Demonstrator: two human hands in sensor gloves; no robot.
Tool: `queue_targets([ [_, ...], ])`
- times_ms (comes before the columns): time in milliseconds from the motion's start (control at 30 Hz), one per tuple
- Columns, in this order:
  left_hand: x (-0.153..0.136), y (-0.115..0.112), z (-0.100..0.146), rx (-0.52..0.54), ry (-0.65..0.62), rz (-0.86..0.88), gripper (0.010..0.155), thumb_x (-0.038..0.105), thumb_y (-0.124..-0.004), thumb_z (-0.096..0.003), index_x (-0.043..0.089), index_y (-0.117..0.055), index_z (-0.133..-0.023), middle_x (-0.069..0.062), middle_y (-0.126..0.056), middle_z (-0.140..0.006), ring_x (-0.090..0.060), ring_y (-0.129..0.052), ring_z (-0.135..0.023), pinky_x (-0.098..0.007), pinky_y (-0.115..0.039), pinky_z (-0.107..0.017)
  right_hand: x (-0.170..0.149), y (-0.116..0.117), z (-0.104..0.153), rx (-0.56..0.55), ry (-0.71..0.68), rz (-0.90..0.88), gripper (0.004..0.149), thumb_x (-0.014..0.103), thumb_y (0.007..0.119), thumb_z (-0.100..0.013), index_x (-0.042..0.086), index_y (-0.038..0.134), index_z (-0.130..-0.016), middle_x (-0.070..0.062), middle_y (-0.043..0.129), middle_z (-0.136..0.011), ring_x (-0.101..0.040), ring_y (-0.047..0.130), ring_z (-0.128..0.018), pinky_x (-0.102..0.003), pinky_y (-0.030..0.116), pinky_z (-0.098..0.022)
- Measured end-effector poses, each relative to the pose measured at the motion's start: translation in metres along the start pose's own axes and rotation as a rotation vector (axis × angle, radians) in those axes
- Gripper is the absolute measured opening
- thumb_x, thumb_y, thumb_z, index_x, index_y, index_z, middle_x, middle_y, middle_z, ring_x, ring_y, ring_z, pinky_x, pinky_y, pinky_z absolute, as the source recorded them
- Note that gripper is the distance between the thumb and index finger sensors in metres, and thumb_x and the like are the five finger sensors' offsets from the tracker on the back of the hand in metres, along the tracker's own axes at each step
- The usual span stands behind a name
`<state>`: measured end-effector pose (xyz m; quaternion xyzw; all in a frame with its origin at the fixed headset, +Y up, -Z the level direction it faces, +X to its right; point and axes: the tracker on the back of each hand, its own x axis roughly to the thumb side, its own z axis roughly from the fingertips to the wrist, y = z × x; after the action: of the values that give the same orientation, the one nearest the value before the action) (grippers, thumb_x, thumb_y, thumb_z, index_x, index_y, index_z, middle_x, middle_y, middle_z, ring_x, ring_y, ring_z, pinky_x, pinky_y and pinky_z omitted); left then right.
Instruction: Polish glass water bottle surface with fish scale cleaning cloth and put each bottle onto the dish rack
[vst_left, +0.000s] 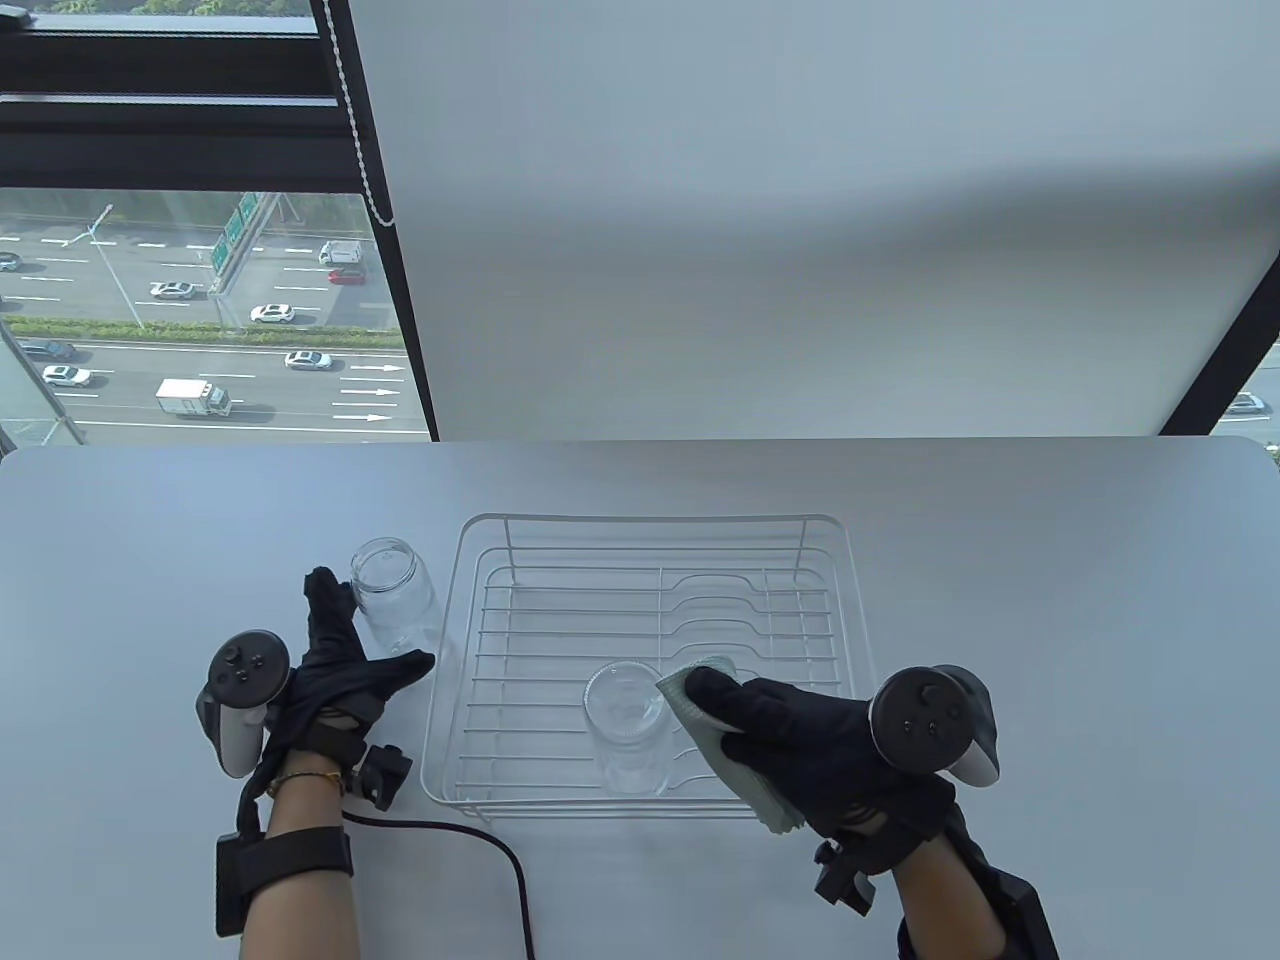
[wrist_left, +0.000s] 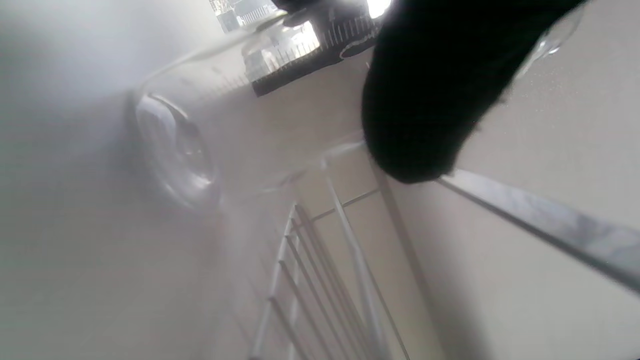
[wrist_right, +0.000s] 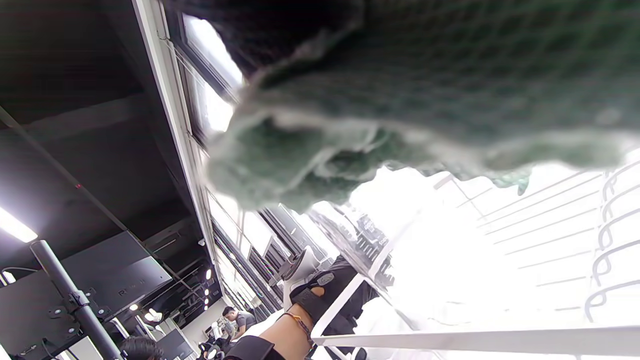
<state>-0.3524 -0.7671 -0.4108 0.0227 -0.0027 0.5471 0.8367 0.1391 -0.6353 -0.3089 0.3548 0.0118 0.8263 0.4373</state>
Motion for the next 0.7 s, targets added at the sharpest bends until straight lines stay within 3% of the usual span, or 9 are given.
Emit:
queue_targets([
  [133,0.001,-0.003,-0.008,0.012,0.023,-0.019,0.122,0.035,-0.104,-0.0396,0.034,0.0,-0.103,0.0,-0.043,-0.116,-0.038,-0.036,-0.116,-0.078,-0.023,-0.074,-0.004,0.0,0.0,0.006,0.009,-0.009,0.053,0.032,0.081,-0.054,0.045,0.062,-0.102,-0.014,0.086,-0.082,-0.03,0.097,-0.058,-0.054,0.079,-0.051],
  [300,0.008,-0.007,-0.005,0.062,-0.021,-0.097,0.122,0.039,-0.107,-0.0367,0.031,-0.006,-0.105,-0.001,-0.048,-0.113,-0.036,-0.05,-0.113,-0.078,-0.028,-0.074,-0.004,-0.004,0.001,-0.012,0.005,-0.017,0.054,0.032,0.081,-0.054,0.044,0.062,-0.102,-0.014,0.087,-0.082,-0.03,0.097,-0.058,-0.054,0.079,-0.051],
  [400,0.011,-0.006,0.005,0.147,-0.058,-0.128,0.124,0.04,-0.11,-0.0324,0.03,-0.01,-0.104,-0.003,-0.053,-0.111,-0.039,-0.057,-0.109,-0.081,-0.032,-0.071,0.001,-0.006,0.004,-0.023,-0.011,-0.014,0.054,0.032,0.081,-0.054,0.043,0.061,-0.103,-0.014,0.087,-0.082,-0.03,0.097,-0.058,-0.054,0.08,-0.051],
  [500,0.008,0.0,0.019,0.221,-0.097,-0.075,0.124,0.042,-0.111,-0.0298,0.029,-0.013,-0.105,-0.005,-0.054,-0.11,-0.042,-0.065,-0.105,-0.083,-0.041,-0.068,0.005,-0.007,0.005,-0.035,-0.024,-0.007,0.055,0.032,0.081,-0.054,0.043,0.061,-0.103,-0.014,0.087,-0.082,-0.029,0.097,-0.058,-0.054,0.08,-0.051],
  [633,0.004,0.011,0.042,0.317,-0.134,0.007,0.119,0.051,-0.104,-0.0348,0.026,-0.013,-0.107,-0.011,-0.05,-0.11,-0.05,-0.08,-0.093,-0.084,-0.053,-0.062,0.006,-0.007,0.005,-0.036,-0.032,-0.02,0.055,0.032,0.081,-0.054,0.043,0.061,-0.103,-0.014,0.087,-0.082,-0.029,0.097,-0.058,-0.054,0.079,-0.051],
  [700,0.013,0.021,0.055,0.388,-0.21,0.152,0.115,0.049,-0.102,-0.0375,0.026,-0.014,-0.108,-0.013,-0.047,-0.11,-0.054,-0.076,-0.094,-0.085,-0.051,-0.062,0.006,-0.007,0.005,-0.042,-0.036,-0.023,0.055,0.032,0.081,-0.054,0.043,0.061,-0.103,-0.014,0.087,-0.082,-0.03,0.097,-0.058,-0.054,0.079,-0.051],
])
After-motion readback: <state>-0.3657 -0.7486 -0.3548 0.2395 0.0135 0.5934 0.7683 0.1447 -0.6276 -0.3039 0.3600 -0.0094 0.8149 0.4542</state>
